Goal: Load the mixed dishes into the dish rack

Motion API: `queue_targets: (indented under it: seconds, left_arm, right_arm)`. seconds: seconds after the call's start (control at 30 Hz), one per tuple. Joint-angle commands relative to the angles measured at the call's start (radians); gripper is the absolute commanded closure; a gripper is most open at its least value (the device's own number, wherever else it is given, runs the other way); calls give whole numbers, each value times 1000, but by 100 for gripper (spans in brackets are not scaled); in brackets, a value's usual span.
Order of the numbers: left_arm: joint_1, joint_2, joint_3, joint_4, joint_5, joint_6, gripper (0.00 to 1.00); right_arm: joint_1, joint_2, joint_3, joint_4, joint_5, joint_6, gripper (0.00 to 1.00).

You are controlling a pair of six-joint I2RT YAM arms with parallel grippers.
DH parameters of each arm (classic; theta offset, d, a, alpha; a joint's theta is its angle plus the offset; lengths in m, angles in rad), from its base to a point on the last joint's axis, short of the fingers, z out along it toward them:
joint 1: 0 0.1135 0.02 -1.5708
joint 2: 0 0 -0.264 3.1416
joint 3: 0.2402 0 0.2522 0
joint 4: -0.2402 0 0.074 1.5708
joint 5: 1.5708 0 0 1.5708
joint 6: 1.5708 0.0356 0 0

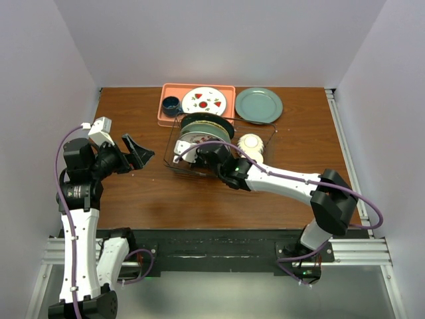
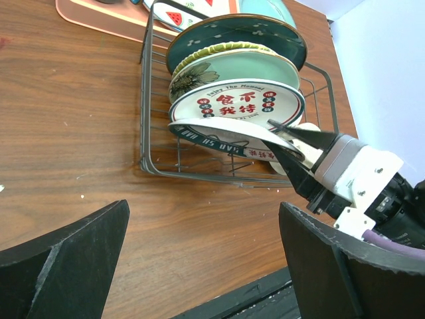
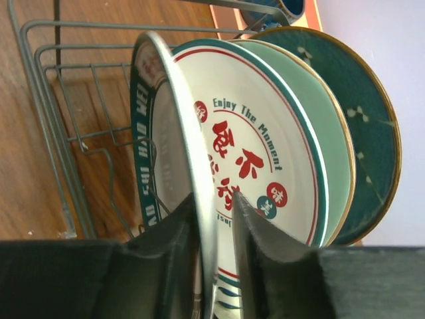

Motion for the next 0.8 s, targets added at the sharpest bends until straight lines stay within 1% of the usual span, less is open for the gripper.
queue_targets:
  seconds: [0.0, 0.07, 0.1, 0.17, 0.3, 0.4, 0.47, 0.5, 0.53, 0.67, 0.77]
  left_arm:
    - [-1, -5, -10, 37, 24, 14, 0]
    - [-1, -8, -10, 36, 24, 14, 0]
    - [-2, -8, -10, 37, 23, 14, 0]
    - [-1, -8, -9, 33, 24, 15, 0]
    - [-1, -13, -4, 30, 24, 17, 0]
    - [-1, -16, 1, 26, 20, 15, 0]
    - [-1, -17, -1, 25, 17, 12, 0]
    - [-1, -17, -1, 26, 15, 12, 0]
    - [-1, -16, -2, 28, 15, 8, 0]
    - [-1, -20, -4, 28, 17, 3, 0]
    - [-2, -25, -4, 28, 15, -3, 0]
  right_arm:
    - [2, -33, 57, 47, 65, 32, 63]
    - [2, -39, 57, 51, 74, 44, 63]
    - [2, -43, 56, 51, 80, 49, 61]
    - [2, -58, 47, 58, 85, 64, 59]
    - [2, -101, 27, 58, 96, 93, 47]
    - [2, -154, 16, 12, 68, 116, 28]
    - [2, -193, 7, -21, -12, 164, 7]
    - [2, -216, 1, -46, -44, 182, 2]
    - [2, -263, -15, -57, -120, 210, 1]
    - [2, -369, -44, -94, -257, 293, 2]
    - [2, -440, -53, -106, -286, 365, 2]
